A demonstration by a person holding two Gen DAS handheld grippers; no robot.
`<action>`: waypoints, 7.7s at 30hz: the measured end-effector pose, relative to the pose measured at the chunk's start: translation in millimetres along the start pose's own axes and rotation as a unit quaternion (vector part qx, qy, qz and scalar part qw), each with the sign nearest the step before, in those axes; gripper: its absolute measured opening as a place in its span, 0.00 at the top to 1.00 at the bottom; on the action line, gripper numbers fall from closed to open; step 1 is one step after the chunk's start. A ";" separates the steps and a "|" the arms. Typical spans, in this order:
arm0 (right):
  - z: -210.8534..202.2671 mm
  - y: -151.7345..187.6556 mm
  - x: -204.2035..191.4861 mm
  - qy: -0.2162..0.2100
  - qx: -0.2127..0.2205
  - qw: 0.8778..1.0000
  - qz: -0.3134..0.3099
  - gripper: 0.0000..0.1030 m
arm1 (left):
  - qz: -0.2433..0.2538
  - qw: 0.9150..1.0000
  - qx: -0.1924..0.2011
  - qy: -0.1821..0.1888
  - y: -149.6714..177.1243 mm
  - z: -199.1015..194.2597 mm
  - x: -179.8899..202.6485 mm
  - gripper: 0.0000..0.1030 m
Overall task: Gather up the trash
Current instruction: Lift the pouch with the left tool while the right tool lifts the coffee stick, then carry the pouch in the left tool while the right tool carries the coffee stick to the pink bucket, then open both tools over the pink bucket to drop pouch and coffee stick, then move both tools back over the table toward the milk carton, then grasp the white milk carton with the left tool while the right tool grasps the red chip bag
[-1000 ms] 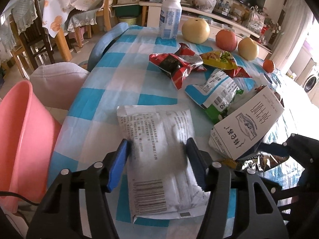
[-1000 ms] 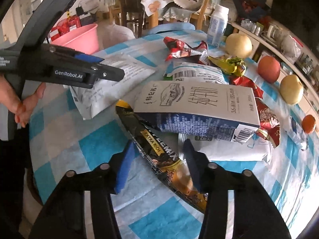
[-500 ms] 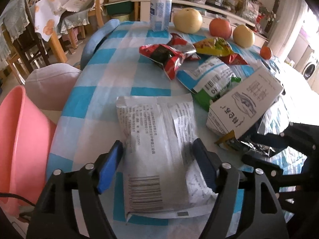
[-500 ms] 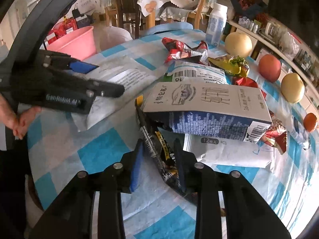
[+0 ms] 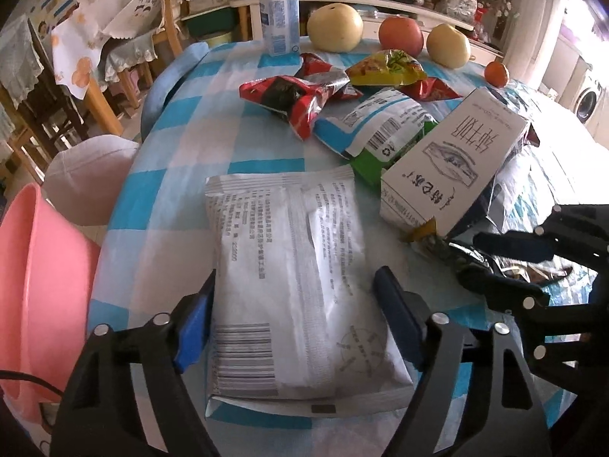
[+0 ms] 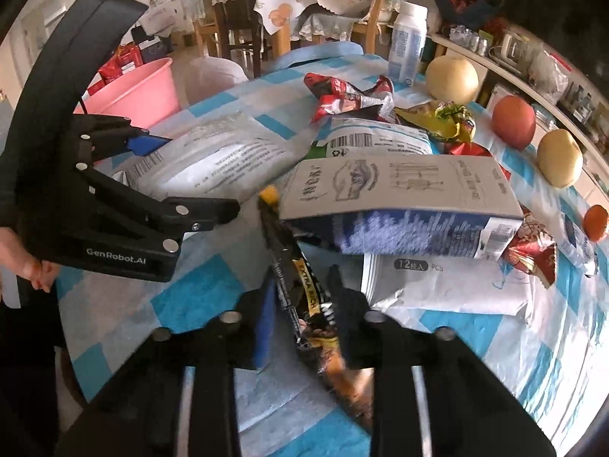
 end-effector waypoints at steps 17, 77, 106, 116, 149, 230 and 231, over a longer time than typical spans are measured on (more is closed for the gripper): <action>-40.7 -21.3 -4.2 0.001 0.069 0.995 0.073 0.87 | -0.061 0.996 0.032 0.055 -6.7 -19.0 -14.4 0.54; -61.0 -21.8 3.9 -0.042 0.099 0.977 0.184 0.87 | 0.070 0.996 -0.036 0.037 32.7 -16.9 14.1 0.12; -78.8 -26.5 10.3 -0.097 0.135 0.940 0.297 0.87 | -0.037 0.992 0.053 0.105 8.9 -53.4 -6.0 0.31; -82.7 -80.1 -28.4 -0.175 0.155 0.919 0.318 0.87 | -0.136 0.977 0.152 0.060 -9.5 -109.3 -95.7 0.30; -7.0 -200.7 -162.3 -0.128 0.161 0.957 0.204 0.11 | -0.306 0.912 0.240 -0.131 28.7 -136.8 -289.3 0.13; -75.9 10.3 157.4 -0.096 0.143 0.899 0.402 0.07 | 0.054 0.983 0.109 0.136 -66.8 -9.7 107.4 0.13; -72.4 10.0 158.4 -0.101 0.141 0.898 0.403 0.08 | 0.054 0.984 0.102 0.133 -66.8 -4.8 108.2 0.13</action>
Point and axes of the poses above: each gripper's, at about its wrist camera, not at the fingertips, and z roughly the way its jaws point, x to its right, y to its underside, the point moved 9 cm from there along z, roughly the way its jaws point
